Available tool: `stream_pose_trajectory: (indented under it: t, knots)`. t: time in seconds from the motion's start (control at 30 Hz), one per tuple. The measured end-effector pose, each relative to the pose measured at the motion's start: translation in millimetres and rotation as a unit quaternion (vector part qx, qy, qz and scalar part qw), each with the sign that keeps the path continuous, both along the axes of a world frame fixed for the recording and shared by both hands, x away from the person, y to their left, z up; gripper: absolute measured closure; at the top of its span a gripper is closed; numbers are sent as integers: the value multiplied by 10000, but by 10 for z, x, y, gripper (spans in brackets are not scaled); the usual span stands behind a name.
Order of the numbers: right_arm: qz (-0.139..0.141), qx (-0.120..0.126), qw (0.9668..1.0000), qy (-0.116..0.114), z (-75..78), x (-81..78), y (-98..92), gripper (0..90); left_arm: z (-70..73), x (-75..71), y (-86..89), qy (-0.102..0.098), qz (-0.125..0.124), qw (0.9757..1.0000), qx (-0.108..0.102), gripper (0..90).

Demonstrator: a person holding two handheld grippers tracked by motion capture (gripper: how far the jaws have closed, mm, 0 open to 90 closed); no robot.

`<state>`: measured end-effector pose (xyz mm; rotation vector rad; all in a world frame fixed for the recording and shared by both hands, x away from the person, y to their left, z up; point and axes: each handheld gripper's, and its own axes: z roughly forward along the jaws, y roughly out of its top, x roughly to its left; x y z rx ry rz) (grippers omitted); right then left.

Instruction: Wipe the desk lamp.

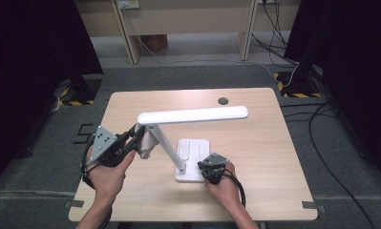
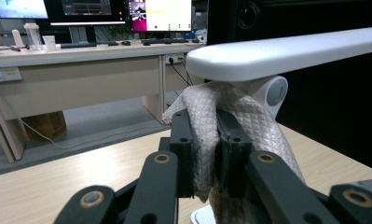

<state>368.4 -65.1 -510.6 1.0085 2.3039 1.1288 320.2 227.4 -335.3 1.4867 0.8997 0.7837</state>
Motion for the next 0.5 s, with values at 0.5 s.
stream_pose_trajectory:
  t: [0.5]
  knots:
    - [4, -1, 10000, 3, 1, 2, 0, 900, -31, -44, -6, -139, -15, 9999, 49, 786]
